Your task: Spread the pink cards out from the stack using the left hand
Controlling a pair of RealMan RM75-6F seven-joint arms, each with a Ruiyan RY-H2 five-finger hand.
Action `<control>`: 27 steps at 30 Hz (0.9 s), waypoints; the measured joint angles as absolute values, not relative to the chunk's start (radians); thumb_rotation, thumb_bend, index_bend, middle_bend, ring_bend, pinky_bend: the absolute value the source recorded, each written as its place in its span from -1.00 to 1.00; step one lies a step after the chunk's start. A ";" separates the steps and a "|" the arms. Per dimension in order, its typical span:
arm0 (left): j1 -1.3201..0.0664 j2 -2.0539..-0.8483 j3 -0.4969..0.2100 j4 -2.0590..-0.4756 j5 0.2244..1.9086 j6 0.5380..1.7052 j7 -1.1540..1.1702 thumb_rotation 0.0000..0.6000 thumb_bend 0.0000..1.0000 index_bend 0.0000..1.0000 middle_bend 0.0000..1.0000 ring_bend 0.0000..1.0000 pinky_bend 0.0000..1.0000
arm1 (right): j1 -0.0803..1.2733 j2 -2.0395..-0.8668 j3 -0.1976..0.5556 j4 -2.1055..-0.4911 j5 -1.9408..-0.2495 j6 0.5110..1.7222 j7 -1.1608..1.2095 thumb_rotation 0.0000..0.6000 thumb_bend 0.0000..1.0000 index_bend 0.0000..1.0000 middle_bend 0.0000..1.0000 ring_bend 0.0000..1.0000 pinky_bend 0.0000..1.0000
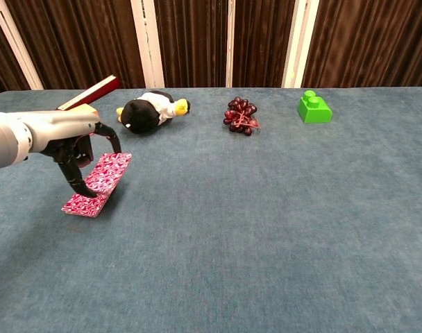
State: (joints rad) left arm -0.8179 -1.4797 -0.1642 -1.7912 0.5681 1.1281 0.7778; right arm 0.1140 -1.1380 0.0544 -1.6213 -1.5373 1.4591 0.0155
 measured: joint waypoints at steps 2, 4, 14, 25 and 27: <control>-0.823 -1.480 -0.163 -1.818 0.580 1.133 0.779 1.00 -0.39 -0.17 0.78 0.69 0.90 | 0.115 -1.139 0.054 -1.622 -1.538 1.459 0.015 1.00 -0.18 -1.00 -1.00 -1.00 -0.86; -0.830 -1.491 -0.158 -1.836 0.586 1.138 0.787 1.00 -0.39 -0.18 0.78 0.69 0.90 | 0.115 -1.139 0.055 -1.622 -1.538 1.459 0.016 1.00 -0.18 -1.00 -1.00 -1.00 -0.86; -0.870 -1.600 -0.114 -1.841 0.559 1.171 0.865 1.00 -0.50 -0.36 0.75 0.67 0.90 | 0.112 -1.137 0.057 -1.620 -1.538 1.466 0.033 1.00 -0.18 -1.00 -1.00 -1.00 -0.86; -0.884 -1.624 -0.094 -1.834 0.536 1.212 0.901 1.00 -0.78 -0.70 0.72 0.66 0.90 | 0.109 -1.137 0.056 -1.616 -1.540 1.472 0.033 1.00 -0.18 -1.00 -1.00 -1.00 -0.86; -0.881 -1.616 -0.095 -1.838 0.538 1.215 0.897 1.00 -0.79 -0.73 0.72 0.66 0.90 | 0.109 -1.137 0.056 -1.616 -1.541 1.473 0.031 1.00 -0.18 -1.00 -1.00 -1.00 -0.86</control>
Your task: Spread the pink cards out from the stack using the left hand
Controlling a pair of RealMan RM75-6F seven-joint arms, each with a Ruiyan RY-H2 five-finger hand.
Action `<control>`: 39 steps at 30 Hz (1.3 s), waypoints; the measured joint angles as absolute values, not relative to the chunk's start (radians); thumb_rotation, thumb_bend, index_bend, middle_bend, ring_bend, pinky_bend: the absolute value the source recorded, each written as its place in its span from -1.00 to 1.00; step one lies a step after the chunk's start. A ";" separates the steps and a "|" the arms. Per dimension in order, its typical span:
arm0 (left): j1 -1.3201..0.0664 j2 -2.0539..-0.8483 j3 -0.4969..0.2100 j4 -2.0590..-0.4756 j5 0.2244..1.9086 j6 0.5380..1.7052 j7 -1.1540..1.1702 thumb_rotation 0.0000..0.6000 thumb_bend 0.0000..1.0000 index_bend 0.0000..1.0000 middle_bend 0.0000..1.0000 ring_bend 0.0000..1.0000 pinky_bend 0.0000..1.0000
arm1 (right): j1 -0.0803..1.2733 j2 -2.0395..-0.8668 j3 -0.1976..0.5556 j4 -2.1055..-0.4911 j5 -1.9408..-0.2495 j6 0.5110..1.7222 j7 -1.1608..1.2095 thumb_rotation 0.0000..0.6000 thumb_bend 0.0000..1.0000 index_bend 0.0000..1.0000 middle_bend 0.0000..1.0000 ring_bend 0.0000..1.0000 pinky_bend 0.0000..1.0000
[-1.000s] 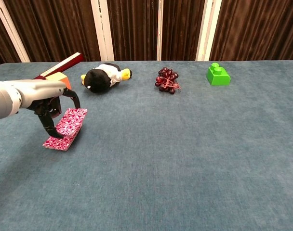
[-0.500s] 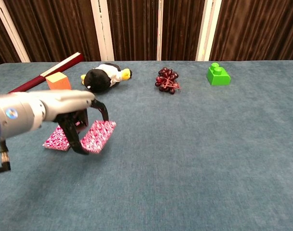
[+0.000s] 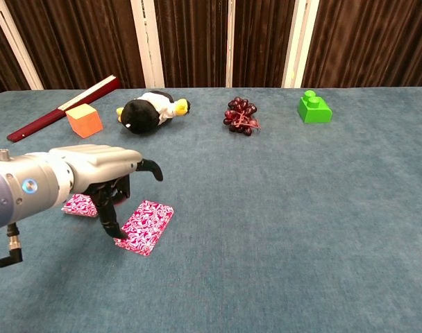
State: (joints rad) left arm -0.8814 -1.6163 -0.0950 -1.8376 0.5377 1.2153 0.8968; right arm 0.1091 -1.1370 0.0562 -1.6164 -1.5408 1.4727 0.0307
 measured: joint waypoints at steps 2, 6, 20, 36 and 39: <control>-0.878 -1.604 -0.096 -1.842 0.539 1.219 0.892 1.00 -0.79 -0.73 0.72 0.66 0.90 | 0.109 -1.136 0.056 -1.617 -1.543 1.474 0.030 1.00 -0.18 -1.00 -1.00 -1.00 -0.86; -0.873 -1.570 -0.096 -1.843 0.534 1.222 0.887 1.00 -0.79 -0.73 0.71 0.66 0.90 | 0.109 -1.138 0.055 -1.618 -1.543 1.474 0.028 1.00 -0.18 -1.00 -1.00 -1.00 -0.86; -0.864 -1.477 -0.088 -1.736 0.441 1.162 0.881 1.00 -0.79 -0.74 0.71 0.67 0.90 | 0.113 -1.137 0.055 -1.621 -1.541 1.465 0.031 1.00 -0.18 -1.00 -1.00 -1.00 -0.86; -0.881 -1.540 -0.088 -1.662 0.404 1.118 0.876 1.00 -0.79 -0.69 0.72 0.67 0.90 | 0.112 -1.136 0.055 -1.623 -1.541 1.467 0.035 1.00 -0.18 -1.00 -1.00 -1.00 -0.86; -0.884 -1.549 -0.089 -1.656 0.397 1.118 0.880 1.00 -0.79 -0.68 0.72 0.67 0.90 | 0.111 -1.135 0.055 -1.622 -1.540 1.467 0.039 1.00 -0.18 -1.00 -1.00 -1.00 -0.86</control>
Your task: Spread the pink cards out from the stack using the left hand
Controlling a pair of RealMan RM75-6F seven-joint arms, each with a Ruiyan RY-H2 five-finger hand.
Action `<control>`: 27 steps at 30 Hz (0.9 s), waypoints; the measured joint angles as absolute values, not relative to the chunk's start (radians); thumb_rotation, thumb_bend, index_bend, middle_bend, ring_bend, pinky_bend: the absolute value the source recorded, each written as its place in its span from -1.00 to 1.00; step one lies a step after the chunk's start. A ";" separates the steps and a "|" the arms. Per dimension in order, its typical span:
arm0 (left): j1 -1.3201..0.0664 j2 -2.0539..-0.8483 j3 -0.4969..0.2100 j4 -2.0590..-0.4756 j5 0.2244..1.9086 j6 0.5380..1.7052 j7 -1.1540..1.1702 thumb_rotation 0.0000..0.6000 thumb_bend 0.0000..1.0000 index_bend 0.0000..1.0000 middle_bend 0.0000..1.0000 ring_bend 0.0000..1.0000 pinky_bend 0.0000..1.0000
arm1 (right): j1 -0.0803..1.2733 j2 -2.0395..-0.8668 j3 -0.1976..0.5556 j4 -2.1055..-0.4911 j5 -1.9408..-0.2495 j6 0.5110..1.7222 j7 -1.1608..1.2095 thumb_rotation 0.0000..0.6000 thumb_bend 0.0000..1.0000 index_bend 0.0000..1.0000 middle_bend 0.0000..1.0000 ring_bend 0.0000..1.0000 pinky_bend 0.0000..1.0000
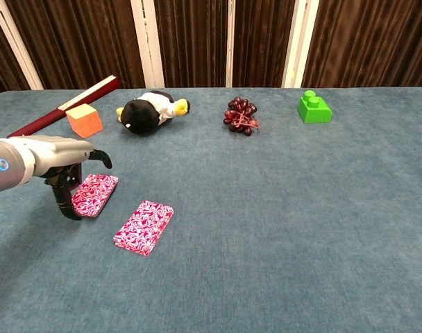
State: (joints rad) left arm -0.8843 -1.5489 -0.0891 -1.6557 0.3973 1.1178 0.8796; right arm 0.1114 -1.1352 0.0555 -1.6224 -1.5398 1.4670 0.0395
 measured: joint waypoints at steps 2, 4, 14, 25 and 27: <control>-0.887 -1.554 -0.089 -1.651 0.392 1.118 0.884 1.00 -0.79 -0.64 0.72 0.67 0.90 | 0.111 -1.135 0.055 -1.623 -1.541 1.469 0.040 1.00 -0.18 -1.00 -1.00 -1.00 -0.86; -0.888 -1.559 -0.089 -1.645 0.387 1.118 0.885 1.00 -0.77 -0.59 0.73 0.67 0.90 | 0.110 -1.135 0.055 -1.622 -1.542 1.471 0.040 1.00 -0.18 -1.00 -1.00 -1.00 -0.86; -0.883 -1.570 -0.091 -1.638 0.398 1.119 0.864 1.00 -0.53 -0.34 0.75 0.69 0.90 | 0.110 -1.136 0.055 -1.623 -1.544 1.472 0.038 1.00 -0.18 -1.00 -1.00 -1.00 -0.86; -0.874 -1.548 -0.111 -1.682 0.450 1.140 0.828 1.00 -0.49 -0.28 0.75 0.69 0.90 | 0.109 -1.137 0.055 -1.621 -1.544 1.473 0.038 1.00 -0.18 -1.00 -1.00 -1.00 -0.86; -0.874 -1.536 -0.115 -1.704 0.457 1.145 0.826 1.00 -0.49 -0.28 0.75 0.69 0.90 | 0.109 -1.138 0.055 -1.621 -1.543 1.473 0.037 1.00 -0.18 -1.00 -1.00 -1.00 -0.86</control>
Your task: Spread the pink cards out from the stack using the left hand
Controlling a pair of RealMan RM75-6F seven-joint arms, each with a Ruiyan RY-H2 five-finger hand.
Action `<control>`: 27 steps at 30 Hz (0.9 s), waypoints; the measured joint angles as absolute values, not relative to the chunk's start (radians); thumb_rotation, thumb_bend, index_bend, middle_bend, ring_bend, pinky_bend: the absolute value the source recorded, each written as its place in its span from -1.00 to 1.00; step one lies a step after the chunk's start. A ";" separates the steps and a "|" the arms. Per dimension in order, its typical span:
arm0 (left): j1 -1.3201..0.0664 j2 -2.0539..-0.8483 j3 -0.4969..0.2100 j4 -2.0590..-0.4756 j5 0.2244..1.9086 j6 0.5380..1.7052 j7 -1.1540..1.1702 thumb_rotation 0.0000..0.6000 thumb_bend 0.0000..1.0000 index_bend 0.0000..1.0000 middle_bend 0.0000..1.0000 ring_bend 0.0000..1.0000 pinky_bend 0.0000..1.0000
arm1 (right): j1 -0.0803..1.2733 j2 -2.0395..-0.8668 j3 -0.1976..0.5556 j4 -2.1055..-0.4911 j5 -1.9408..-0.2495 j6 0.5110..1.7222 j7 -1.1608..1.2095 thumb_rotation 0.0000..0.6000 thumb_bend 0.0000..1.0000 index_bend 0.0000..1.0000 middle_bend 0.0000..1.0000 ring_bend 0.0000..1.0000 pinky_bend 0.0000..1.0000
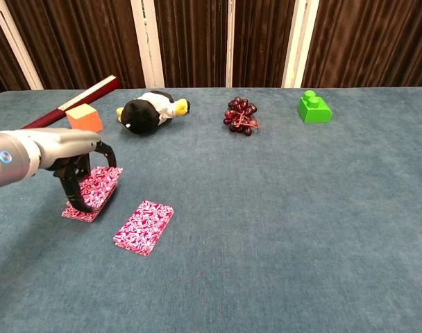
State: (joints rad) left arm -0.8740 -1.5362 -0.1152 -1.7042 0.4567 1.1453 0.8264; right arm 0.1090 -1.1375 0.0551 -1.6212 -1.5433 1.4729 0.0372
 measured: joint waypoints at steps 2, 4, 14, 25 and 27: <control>-0.874 -1.522 -0.119 -1.733 0.463 1.151 0.825 1.00 -0.49 -0.27 0.75 0.69 0.90 | 0.109 -1.138 0.055 -1.621 -1.543 1.473 0.035 1.00 -0.18 -1.00 -1.00 -1.00 -0.86; -0.873 -1.507 -0.120 -1.766 0.470 1.157 0.825 1.00 -0.49 -0.27 0.75 0.69 0.90 | 0.108 -1.138 0.056 -1.622 -1.544 1.475 0.035 1.00 -0.18 -1.00 -1.00 -1.00 -0.86; -0.835 -1.416 -0.038 -1.950 0.557 1.195 0.830 1.00 -0.49 -0.27 0.75 0.69 0.90 | 0.107 -1.141 0.057 -1.620 -1.540 1.477 0.029 1.00 -0.18 -1.00 -1.00 -1.00 -0.86; -0.733 -1.332 0.149 -2.025 0.752 1.189 0.796 1.00 -0.56 -0.42 0.73 0.68 0.90 | 0.110 -1.150 0.058 -1.622 -1.549 1.481 0.015 1.00 -0.18 -1.00 -1.00 -1.00 -0.86; -0.726 -1.334 0.158 -2.013 0.760 1.185 0.794 1.00 -0.65 -0.51 0.72 0.67 0.90 | 0.110 -1.151 0.058 -1.622 -1.551 1.481 0.014 1.00 -0.17 -1.00 -1.00 -1.00 -0.86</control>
